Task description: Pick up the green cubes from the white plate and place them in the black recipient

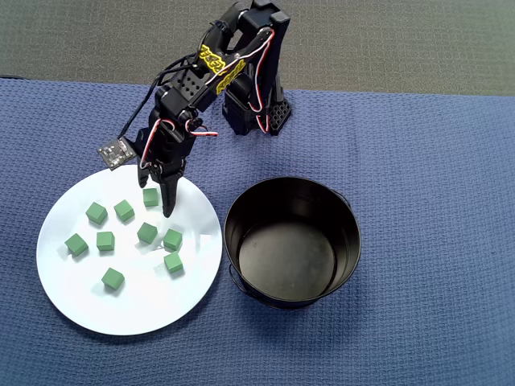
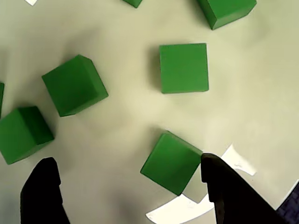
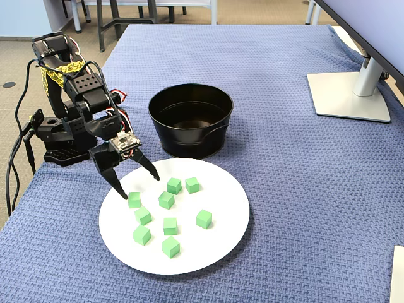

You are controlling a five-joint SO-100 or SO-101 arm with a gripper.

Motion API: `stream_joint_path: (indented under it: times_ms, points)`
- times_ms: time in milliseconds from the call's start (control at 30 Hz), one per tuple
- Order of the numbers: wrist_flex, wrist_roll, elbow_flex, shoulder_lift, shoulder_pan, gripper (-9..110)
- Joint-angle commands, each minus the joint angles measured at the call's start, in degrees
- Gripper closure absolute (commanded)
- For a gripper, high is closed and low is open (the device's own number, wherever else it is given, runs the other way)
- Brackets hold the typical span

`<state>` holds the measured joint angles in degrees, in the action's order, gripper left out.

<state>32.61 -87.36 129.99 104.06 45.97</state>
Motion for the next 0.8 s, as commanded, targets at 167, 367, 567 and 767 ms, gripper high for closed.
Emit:
stream_joint_path:
  times_ms: [167, 367, 567, 767]
  points:
    - [1.93, 13.01, -3.69, 0.97, 0.00, 69]
    - [15.03, 37.79, -10.63, 0.79, -0.09, 71]
    - [11.51, 43.51, -8.70, -1.58, 1.32, 74]
    - [9.40, 42.01, -11.51, -7.82, 1.76, 74]
